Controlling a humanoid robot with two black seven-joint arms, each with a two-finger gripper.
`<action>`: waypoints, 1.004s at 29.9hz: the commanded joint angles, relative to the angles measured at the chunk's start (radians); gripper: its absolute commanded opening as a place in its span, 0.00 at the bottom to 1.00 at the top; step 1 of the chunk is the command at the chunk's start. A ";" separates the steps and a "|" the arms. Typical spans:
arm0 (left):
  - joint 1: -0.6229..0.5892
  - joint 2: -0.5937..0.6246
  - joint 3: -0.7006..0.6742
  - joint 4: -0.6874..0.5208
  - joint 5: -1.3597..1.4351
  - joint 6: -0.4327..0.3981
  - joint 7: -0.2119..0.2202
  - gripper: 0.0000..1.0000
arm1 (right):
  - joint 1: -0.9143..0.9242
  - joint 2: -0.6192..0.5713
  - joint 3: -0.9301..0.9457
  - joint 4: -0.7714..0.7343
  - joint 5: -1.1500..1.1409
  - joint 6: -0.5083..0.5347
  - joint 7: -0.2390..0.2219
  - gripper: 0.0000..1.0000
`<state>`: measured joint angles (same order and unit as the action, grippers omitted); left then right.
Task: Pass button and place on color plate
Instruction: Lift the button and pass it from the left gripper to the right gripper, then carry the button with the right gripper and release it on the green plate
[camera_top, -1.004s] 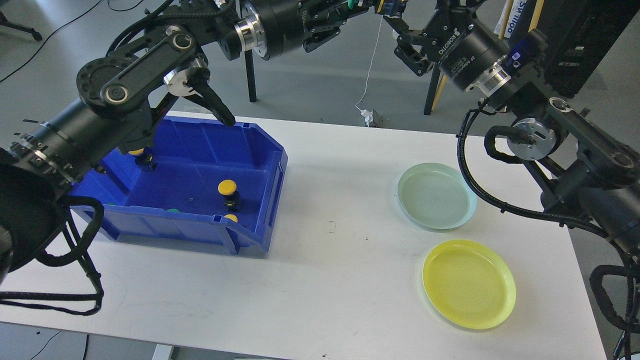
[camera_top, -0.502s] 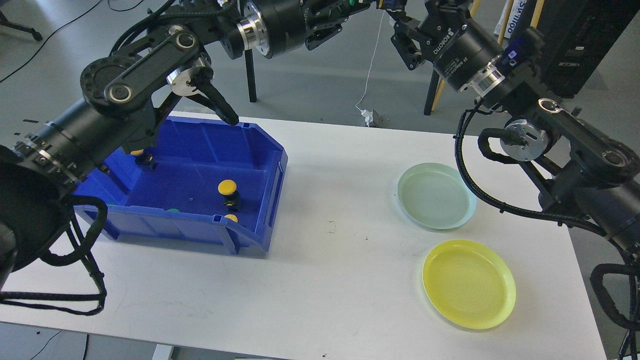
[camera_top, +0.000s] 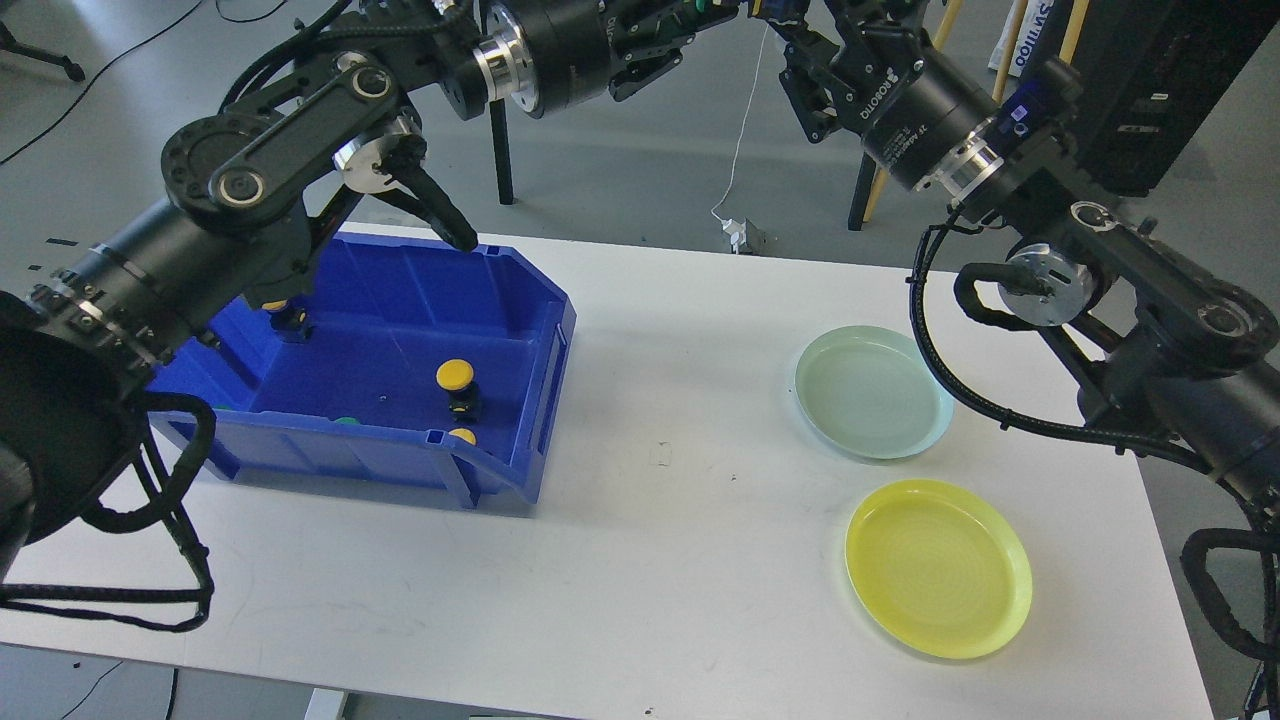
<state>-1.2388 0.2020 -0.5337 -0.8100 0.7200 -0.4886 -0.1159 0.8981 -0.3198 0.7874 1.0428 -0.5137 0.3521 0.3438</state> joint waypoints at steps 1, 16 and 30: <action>-0.001 -0.035 0.000 0.012 -0.001 0.000 0.021 0.84 | -0.001 -0.002 0.000 -0.001 0.000 0.001 0.001 0.07; -0.011 0.005 -0.006 -0.003 0.004 0.000 0.065 0.98 | 0.021 -0.041 -0.034 -0.069 0.000 -0.001 -0.014 0.08; 0.004 0.201 -0.003 -0.005 0.015 0.000 0.033 0.98 | -0.243 -0.245 -0.250 -0.300 0.003 0.007 -0.014 0.10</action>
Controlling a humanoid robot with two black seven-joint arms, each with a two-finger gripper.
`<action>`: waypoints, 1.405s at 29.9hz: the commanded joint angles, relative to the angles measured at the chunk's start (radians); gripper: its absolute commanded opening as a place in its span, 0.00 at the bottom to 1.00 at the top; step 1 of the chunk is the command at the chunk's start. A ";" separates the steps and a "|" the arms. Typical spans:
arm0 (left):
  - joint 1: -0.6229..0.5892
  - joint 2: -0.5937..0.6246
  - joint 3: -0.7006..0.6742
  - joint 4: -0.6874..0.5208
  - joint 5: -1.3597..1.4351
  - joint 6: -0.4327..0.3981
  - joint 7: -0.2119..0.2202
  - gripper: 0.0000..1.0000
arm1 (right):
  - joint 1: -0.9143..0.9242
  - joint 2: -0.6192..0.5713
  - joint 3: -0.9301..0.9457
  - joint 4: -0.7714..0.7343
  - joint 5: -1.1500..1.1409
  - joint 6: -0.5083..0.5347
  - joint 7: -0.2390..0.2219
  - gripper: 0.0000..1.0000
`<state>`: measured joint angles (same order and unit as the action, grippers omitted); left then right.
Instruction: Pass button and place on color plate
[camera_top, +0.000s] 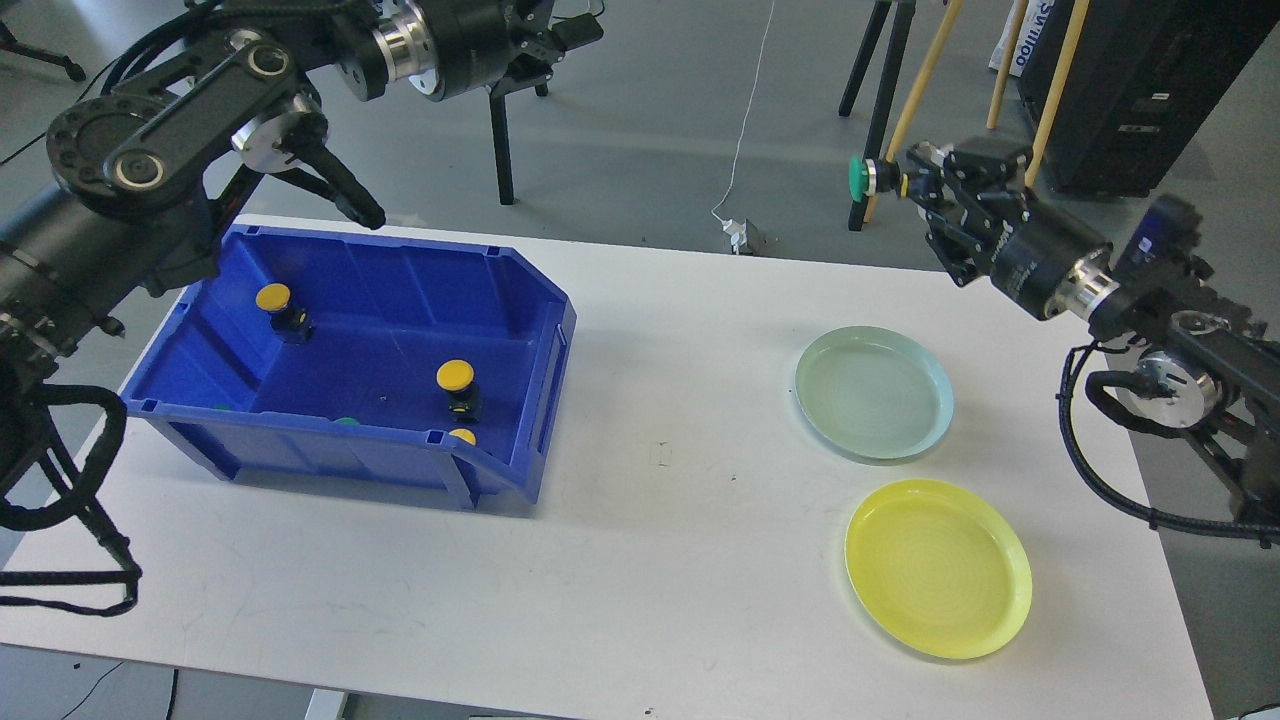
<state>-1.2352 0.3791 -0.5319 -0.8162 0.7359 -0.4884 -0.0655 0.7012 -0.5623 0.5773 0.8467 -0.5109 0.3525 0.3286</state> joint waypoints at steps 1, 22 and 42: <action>-0.001 0.027 -0.010 0.000 0.000 0.000 -0.020 0.98 | -0.046 0.011 -0.062 -0.145 0.000 0.016 0.003 0.10; 0.002 0.027 -0.007 0.000 -0.001 0.000 -0.023 0.98 | -0.023 0.255 -0.212 -0.431 0.000 0.008 0.000 0.79; 0.069 0.377 0.177 -0.259 0.357 0.000 -0.013 0.96 | -0.037 -0.128 -0.008 -0.100 0.123 0.109 -0.010 0.99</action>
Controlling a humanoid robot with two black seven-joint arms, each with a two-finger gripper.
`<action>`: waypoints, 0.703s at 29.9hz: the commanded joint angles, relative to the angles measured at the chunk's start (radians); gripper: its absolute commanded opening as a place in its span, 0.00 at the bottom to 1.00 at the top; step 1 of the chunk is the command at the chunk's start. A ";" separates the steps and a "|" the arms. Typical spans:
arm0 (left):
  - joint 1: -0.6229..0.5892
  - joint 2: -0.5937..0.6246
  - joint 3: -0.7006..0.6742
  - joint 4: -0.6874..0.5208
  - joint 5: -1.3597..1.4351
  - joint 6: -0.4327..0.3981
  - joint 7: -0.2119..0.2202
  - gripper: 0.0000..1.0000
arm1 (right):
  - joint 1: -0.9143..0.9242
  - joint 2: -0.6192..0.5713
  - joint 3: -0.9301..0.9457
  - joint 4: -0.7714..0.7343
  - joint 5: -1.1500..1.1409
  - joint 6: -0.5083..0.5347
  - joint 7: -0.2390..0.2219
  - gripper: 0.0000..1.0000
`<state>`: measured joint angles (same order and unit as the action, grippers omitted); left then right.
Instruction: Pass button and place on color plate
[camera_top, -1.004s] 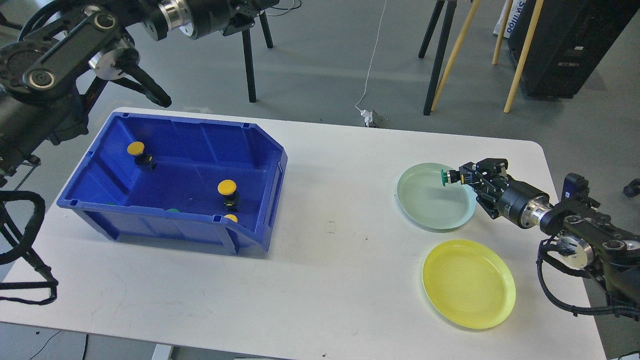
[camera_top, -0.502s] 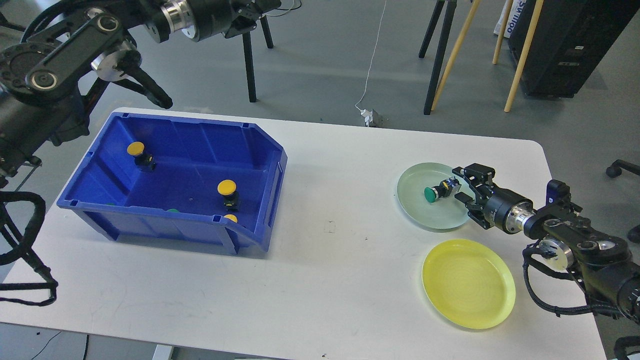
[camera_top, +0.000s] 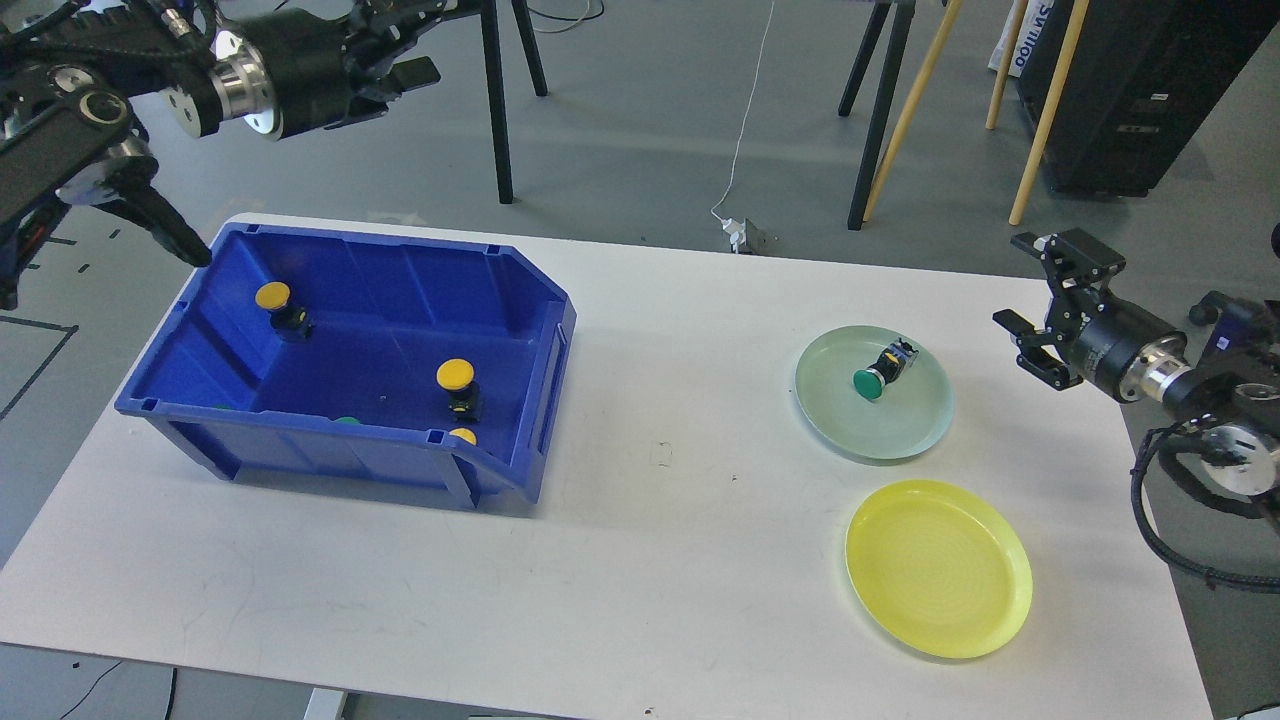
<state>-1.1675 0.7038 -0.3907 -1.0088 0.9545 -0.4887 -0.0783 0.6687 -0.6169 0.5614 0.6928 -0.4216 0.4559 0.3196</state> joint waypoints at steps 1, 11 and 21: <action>0.002 0.066 0.053 -0.088 0.189 0.000 0.000 0.96 | -0.004 -0.092 0.005 0.057 0.050 0.007 -0.002 0.99; 0.008 0.051 0.256 -0.146 0.495 0.000 0.026 0.96 | -0.004 -0.242 0.002 0.073 0.069 0.033 0.001 0.99; 0.161 -0.127 0.300 0.024 0.696 0.000 0.020 0.96 | -0.029 -0.293 -0.005 0.071 0.069 0.033 0.010 0.99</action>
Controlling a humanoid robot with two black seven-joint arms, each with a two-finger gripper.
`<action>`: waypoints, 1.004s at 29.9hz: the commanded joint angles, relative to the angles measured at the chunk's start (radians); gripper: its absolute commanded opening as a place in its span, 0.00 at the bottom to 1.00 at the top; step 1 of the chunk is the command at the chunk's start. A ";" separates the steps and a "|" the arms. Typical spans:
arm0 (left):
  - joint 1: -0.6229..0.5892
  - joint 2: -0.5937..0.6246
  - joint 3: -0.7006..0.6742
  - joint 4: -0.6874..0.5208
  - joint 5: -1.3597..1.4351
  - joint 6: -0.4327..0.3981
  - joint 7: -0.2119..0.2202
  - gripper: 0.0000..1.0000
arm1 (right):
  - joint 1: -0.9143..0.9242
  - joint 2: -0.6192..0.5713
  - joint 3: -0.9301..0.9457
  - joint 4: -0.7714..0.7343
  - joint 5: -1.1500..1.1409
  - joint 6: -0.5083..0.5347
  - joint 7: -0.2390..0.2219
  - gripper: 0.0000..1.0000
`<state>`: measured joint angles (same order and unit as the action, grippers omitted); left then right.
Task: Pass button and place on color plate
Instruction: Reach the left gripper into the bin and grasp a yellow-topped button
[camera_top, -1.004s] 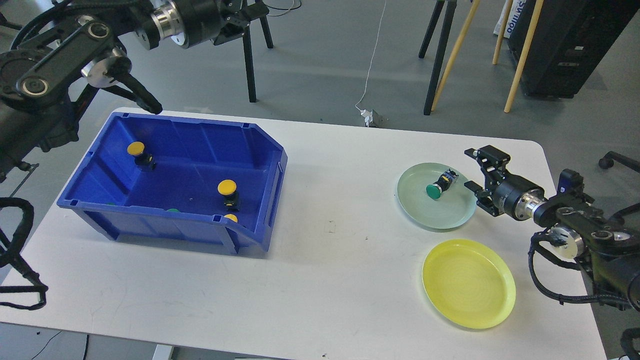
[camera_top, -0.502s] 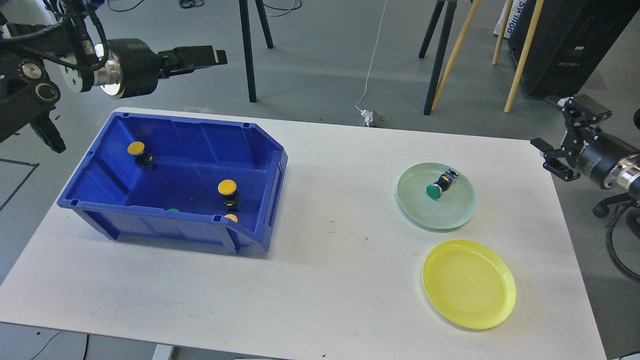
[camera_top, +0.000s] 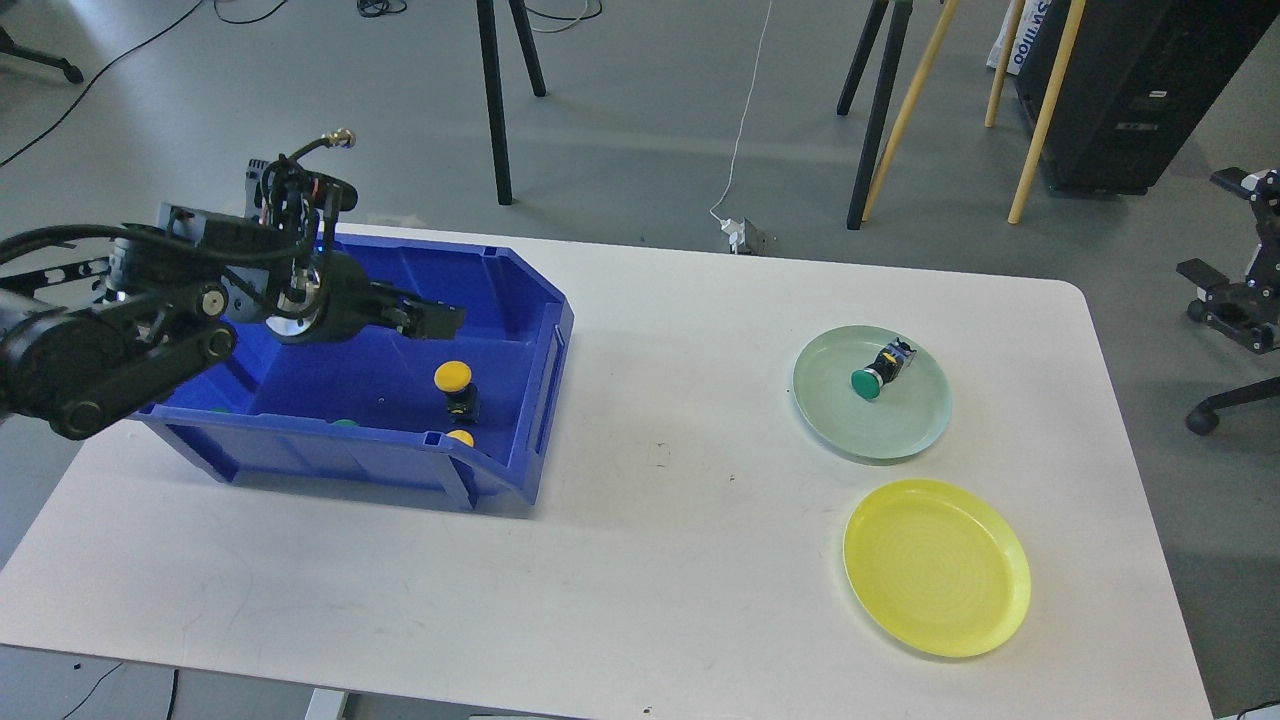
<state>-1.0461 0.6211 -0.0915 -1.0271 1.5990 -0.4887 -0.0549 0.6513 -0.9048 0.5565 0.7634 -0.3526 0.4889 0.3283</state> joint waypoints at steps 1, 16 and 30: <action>0.050 -0.058 -0.002 0.056 0.065 0.000 -0.003 0.96 | -0.013 -0.005 -0.001 -0.001 0.000 0.000 0.001 0.99; 0.075 -0.175 -0.007 0.185 0.070 0.000 -0.011 0.96 | -0.028 -0.002 -0.009 0.002 -0.002 0.000 0.001 0.99; 0.074 -0.196 0.003 0.222 0.073 0.000 -0.005 0.49 | -0.044 -0.002 -0.009 0.002 -0.002 0.000 0.005 0.99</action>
<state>-0.9696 0.4244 -0.0892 -0.8060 1.6719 -0.4887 -0.0672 0.6082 -0.9065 0.5475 0.7656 -0.3544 0.4887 0.3315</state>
